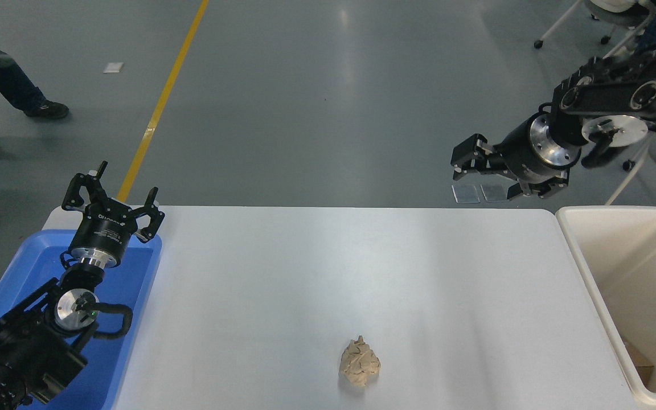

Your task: Pick up foil plate and place in dustbin

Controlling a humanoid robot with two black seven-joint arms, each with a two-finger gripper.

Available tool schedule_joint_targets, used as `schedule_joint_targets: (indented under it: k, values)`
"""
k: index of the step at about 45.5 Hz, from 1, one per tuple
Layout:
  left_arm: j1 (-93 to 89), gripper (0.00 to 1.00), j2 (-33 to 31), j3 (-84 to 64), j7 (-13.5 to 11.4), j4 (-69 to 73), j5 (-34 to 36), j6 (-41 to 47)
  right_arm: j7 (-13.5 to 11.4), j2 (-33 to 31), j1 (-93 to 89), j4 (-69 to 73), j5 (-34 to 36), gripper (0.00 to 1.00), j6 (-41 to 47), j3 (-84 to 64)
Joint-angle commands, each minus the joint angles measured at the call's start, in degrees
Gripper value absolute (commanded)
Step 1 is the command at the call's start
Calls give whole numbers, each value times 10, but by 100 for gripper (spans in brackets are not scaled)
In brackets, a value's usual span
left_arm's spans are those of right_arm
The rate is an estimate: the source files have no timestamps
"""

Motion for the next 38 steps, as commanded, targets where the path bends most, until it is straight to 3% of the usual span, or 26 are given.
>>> schedule_joint_targets:
  k: [1,38]
  values:
    - [0,99,0,0,0,0,0,0,1,5,84,83,-4,100,44,-9]
    - [0,99,0,0,0,0,0,1,0,5,94,91,-4,100,63,-8]
